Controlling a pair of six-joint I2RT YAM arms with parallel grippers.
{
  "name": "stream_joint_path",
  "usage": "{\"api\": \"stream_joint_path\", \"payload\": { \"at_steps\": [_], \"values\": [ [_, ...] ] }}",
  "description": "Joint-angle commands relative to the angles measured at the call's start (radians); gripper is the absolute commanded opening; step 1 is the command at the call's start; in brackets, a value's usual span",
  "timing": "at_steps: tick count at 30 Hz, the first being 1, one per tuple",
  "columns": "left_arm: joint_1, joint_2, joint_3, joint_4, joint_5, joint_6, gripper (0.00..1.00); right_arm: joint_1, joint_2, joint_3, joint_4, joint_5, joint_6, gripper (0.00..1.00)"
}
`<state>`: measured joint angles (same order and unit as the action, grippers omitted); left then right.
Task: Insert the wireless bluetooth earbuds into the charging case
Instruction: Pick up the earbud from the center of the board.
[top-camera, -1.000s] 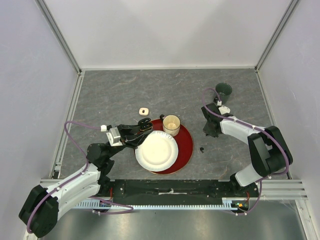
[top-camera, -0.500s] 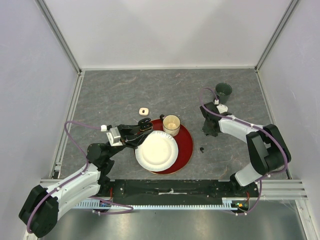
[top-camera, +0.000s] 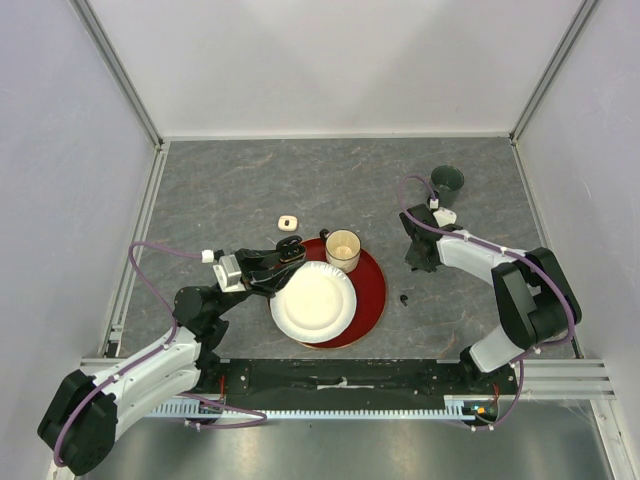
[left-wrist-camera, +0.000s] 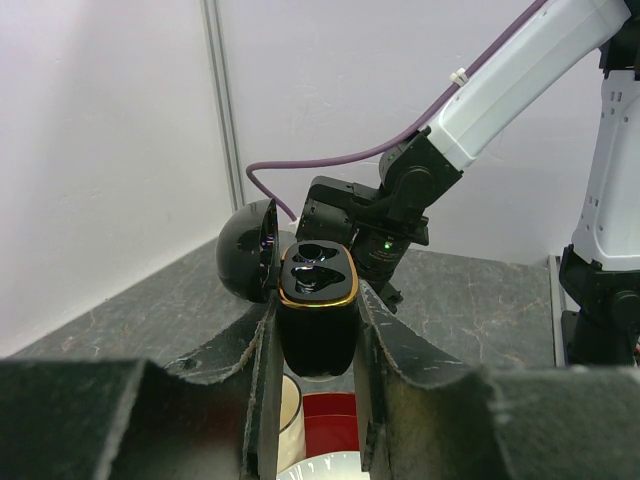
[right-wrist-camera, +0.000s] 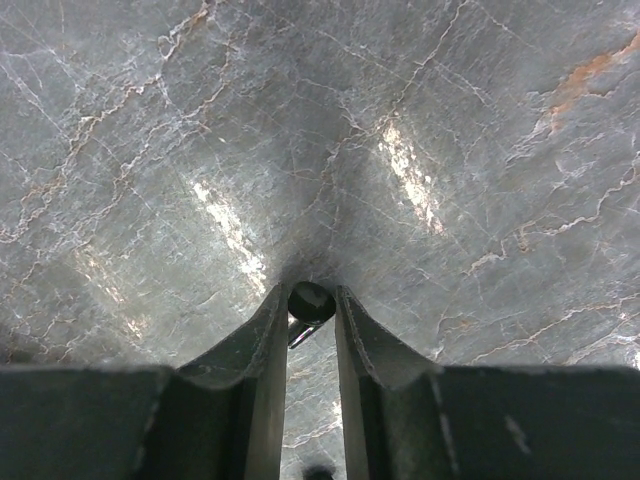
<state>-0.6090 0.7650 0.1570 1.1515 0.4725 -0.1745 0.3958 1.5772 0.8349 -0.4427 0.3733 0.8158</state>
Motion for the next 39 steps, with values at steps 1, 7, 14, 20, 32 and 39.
{"api": "stream_joint_path", "payload": {
  "at_steps": [1, 7, 14, 20, 32, 39],
  "values": [
    [-0.005, 0.000, 0.021, 0.020, -0.008, 0.030, 0.02, -0.002, 0.024, 0.010, -0.019, 0.033, -0.004, 0.27],
    [-0.005, 0.002, 0.021, 0.020, -0.008, 0.030, 0.02, 0.000, -0.014, 0.030, -0.011, 0.041, -0.065, 0.19],
    [-0.005, 0.022, 0.026, 0.031, -0.003, 0.023, 0.02, 0.101, -0.094, 0.081, 0.002, 0.153, -0.176, 0.09],
    [-0.005, 0.030, 0.032, 0.039, 0.003, 0.018, 0.02, 0.166, -0.069, 0.102, 0.016, 0.133, -0.315, 0.10],
    [-0.005, 0.025, 0.030, 0.036, 0.002, 0.018, 0.02, 0.167, -0.023, 0.021, 0.091, 0.033, -0.463, 0.16],
    [-0.005, 0.030, 0.033, 0.036, 0.006, 0.015, 0.02, 0.169, 0.012, 0.020, 0.084, -0.004, -0.494, 0.19]
  ]
}}
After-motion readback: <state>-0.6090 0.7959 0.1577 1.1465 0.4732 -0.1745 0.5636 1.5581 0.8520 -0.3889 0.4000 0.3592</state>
